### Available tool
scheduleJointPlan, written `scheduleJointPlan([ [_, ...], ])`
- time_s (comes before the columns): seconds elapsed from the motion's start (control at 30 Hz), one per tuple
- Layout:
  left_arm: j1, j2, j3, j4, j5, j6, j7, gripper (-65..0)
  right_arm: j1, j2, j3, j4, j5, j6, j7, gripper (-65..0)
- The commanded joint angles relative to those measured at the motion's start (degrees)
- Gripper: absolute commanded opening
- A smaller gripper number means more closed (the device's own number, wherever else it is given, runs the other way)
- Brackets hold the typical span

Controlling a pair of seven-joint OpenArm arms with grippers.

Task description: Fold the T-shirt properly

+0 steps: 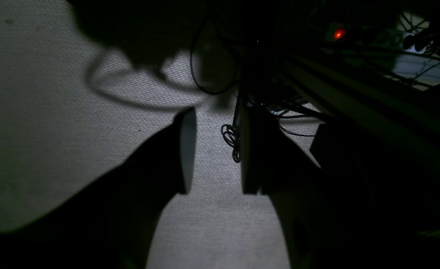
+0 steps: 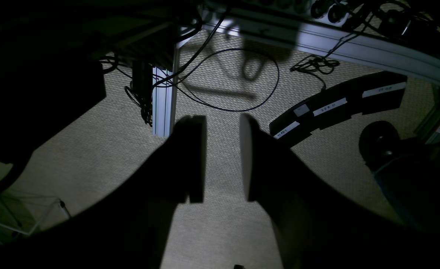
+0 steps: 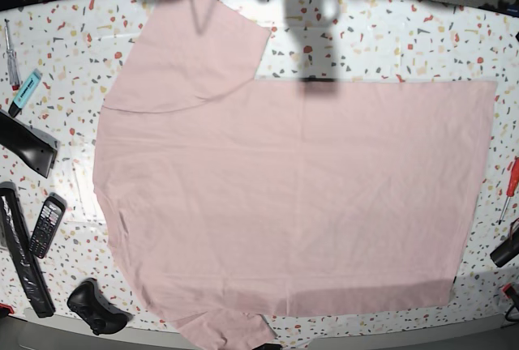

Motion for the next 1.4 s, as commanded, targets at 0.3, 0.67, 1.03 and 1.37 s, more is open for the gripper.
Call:
scheduleJointPlan([
  [0.3,0.4,-0.3,-0.1,0.3,-0.3,-0.3,0.0,-46.5,-0.1,0.5,0.0,0.3,0.6,0.5,0.7,-50.0],
  [0.67,0.4,-0.3,-0.1,0.3,-0.3,-0.3,0.0,-46.5,-0.1,0.5,0.0,0.3,0.6,0.5,1.1,-50.0],
  [1.03,0.5,-0.3,-0.1,0.3,-0.3,-0.3,0.3,-46.5,-0.3,0.5,0.0,0.4,0.6,0.5,1.5,-50.0],
  [1.37,10.5,-0.2,-0.1,11.6,-2.1,-0.3,2.4,-46.5,-11.6,4.4,0.0,14.1,0.9,1.0,0.5,-50.0],
])
